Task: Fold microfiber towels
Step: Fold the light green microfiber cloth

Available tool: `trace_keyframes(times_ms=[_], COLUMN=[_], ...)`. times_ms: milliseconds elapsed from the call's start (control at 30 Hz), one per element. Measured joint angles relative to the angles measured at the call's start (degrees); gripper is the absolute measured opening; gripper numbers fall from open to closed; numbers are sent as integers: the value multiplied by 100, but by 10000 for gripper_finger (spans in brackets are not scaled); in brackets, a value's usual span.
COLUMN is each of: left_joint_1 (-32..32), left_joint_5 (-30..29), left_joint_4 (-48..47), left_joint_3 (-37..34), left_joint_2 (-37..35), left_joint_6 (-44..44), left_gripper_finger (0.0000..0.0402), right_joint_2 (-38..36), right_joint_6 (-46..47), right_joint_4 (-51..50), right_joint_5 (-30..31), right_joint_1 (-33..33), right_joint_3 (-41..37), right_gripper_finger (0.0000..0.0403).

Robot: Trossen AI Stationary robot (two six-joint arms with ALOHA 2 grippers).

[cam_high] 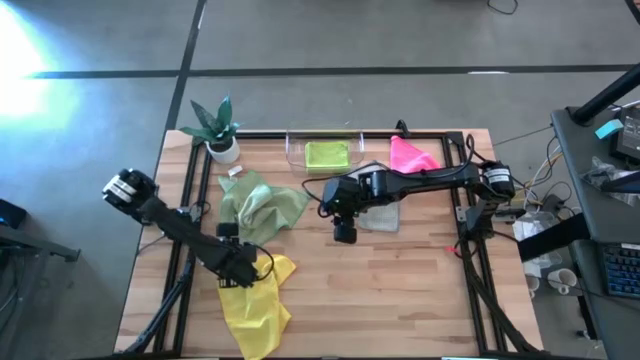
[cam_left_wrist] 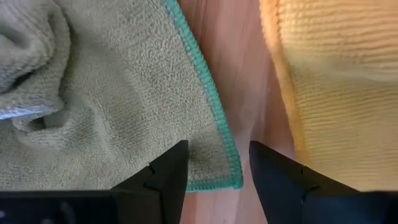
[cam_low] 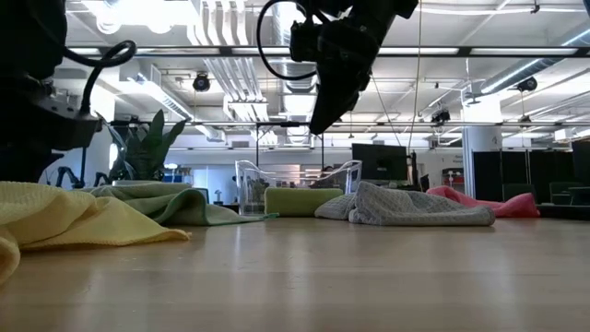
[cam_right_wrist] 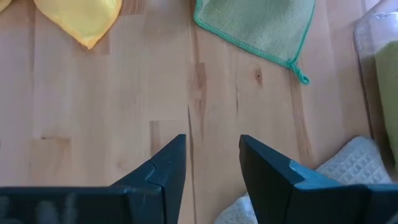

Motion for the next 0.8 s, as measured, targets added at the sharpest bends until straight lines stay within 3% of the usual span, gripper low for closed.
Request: trace_keyframes(times_ms=[233, 500, 800], left_joint_1=[27, 44, 35], left_joint_5=[-180, -192, 314], left_joint_4=[-16, -19, -497], left_joint_3=[13, 238, 1362], left_joint_2=[161, 164, -137], left_joint_6=[-140, -152, -136], left_gripper_finger=[142, 14, 1], right_joint_2=[2, 254, 870], right_joint_6=[-244, -653, -1542], right_joint_4=[213, 801, 1175], right_joint_5=[-3, -8, -51], right_joint_1=[-40, -149, -176], right_joint_3=[0, 0, 78], right_gripper_finger=[139, 139, 139])
